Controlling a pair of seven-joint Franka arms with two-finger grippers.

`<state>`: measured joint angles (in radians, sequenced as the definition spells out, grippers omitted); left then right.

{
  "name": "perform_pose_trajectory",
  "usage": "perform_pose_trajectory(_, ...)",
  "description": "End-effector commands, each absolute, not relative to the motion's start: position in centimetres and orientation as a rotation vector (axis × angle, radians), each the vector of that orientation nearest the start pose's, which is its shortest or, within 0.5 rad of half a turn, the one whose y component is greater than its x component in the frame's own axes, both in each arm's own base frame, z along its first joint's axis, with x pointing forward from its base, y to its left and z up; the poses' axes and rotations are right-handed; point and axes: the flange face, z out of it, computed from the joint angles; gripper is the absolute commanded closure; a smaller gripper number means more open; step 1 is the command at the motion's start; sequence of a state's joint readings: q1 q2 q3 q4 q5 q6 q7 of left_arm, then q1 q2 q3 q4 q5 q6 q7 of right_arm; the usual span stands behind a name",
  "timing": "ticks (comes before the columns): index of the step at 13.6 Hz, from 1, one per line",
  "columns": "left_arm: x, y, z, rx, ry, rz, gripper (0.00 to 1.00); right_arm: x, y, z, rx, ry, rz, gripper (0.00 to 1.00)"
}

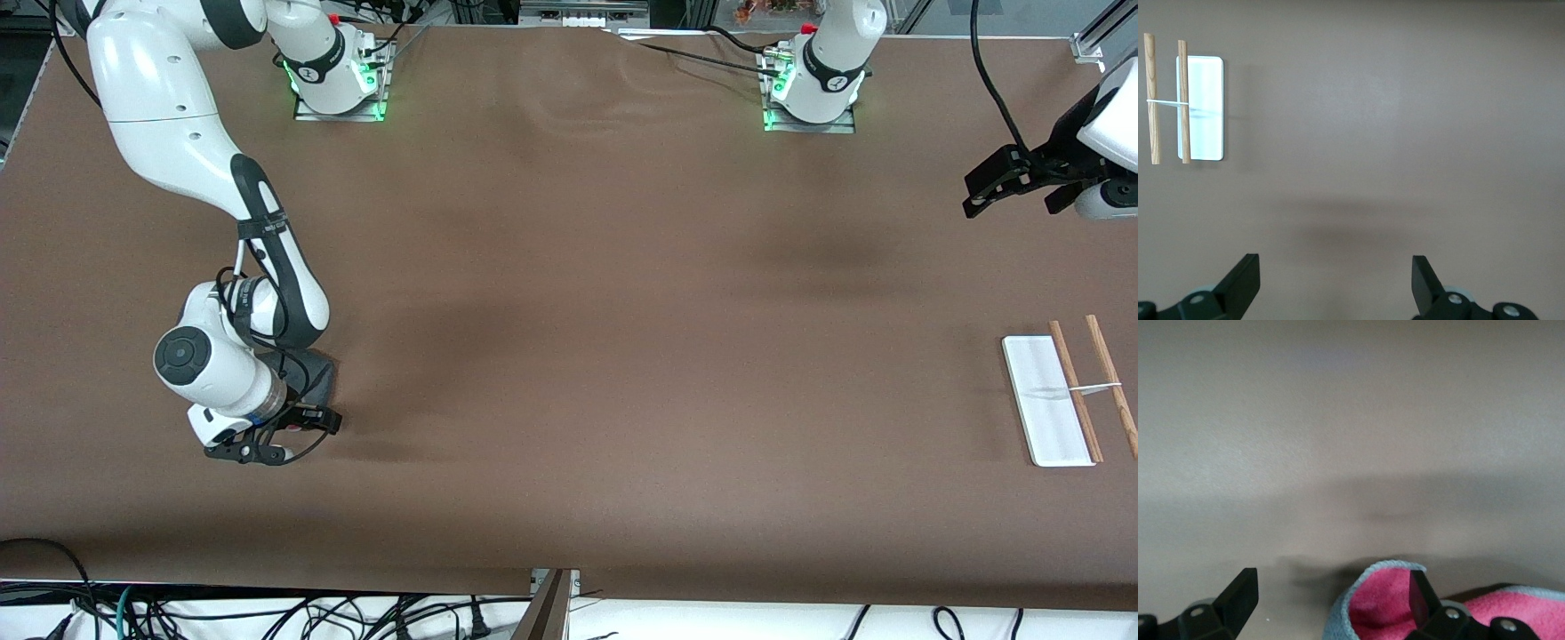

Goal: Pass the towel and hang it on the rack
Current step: 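Close the right gripper on the towel's edge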

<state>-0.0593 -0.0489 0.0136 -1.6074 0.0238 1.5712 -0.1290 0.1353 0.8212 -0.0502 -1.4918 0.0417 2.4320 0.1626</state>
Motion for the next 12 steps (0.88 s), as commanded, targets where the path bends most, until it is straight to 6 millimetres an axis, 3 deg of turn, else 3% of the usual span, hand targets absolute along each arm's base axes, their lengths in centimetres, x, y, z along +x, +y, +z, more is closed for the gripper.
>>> perform_pose_trajectory(1, 53.4, -1.6, 63.7, -3.14, -0.147, -0.034, 0.0, 71.5, 6.7, 18.7, -3.118, 0.186, -0.139, 0.01)
perform_pose_trajectory(3, 53.4, -1.7, 63.7, -3.141, -0.142, -0.038, 0.0, 71.3, 6.7, 18.4, -3.118, 0.194, -0.132, 0.06)
perform_pose_trajectory(6, 53.4, -1.8, 63.8, -3.142, -0.14, -0.041, 0.0, 71.3, 6.7, 18.4, -3.119, 0.182, -0.132, 0.53)
perform_pose_trajectory(7, 53.4, -1.9, 63.8, -3.141, -0.14, -0.041, 0.0, 71.3, 6.7, 18.4, -3.12, 0.179, -0.132, 0.6)
perform_pose_trajectory(9, 53.4, -1.9, 63.8, -3.141, -0.14, -0.041, 0.0, 71.4, 5.9, 18.4, -3.129, 0.182, -0.133, 0.66)
perform_pose_trajectory(12, 53.4, -1.8, 63.7, -3.141, -0.14, -0.038, 0.0, 71.4, 5.2, 18.4, -3.148, 0.167, -0.128, 0.97)
